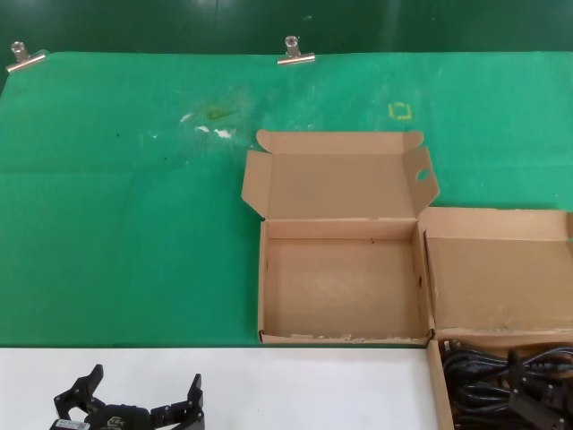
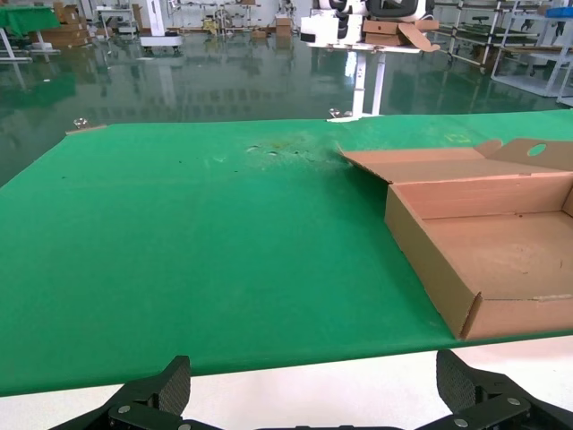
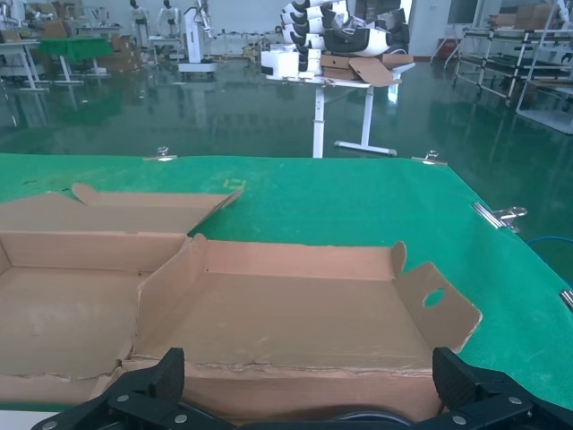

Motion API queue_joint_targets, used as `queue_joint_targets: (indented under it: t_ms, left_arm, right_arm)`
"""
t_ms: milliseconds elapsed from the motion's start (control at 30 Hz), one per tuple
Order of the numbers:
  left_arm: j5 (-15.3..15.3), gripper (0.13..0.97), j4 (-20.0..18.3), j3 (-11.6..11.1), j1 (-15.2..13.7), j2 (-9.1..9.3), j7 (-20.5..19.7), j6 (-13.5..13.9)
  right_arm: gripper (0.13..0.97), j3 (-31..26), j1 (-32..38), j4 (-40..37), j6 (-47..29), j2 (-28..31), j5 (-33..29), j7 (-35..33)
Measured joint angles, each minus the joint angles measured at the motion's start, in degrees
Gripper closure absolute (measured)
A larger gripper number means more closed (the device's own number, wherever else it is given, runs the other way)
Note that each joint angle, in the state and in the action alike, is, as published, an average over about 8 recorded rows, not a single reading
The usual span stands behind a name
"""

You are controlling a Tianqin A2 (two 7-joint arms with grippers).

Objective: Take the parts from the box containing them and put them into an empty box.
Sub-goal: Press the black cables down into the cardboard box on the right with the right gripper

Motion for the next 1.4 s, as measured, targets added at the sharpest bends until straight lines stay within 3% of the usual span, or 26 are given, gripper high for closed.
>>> queue_joint_targets:
  t_ms: [567,1000,1167,1400]
  left_arm:
    - [0.0,0.132,0.0,0.0,0.0,0.0,0.0,0.0]
    - [0.0,0.199,0.0,0.0,0.0,0.0,0.0,0.0]
    - [0.0,0.244,0.0,0.0,0.0,0.0,0.0,0.0]
    - [0.0,0.379,0.0,0.0,0.0,0.0,0.0,0.0]
  right_arm:
    - [0.129,0.0,0.0,0.0,0.0,0.0,0.0,0.0]
    - [0.129,0.69,-0.23,0.86,-1.03,0.32,0.27,-0.52]
    - [0.129,3.82,-0.56,2.88,-6.92,0.33,1.31,-4.34]
    - [0.129,8.34,-0.66,4.95,-22.84,5.49,7.06,-15.69]
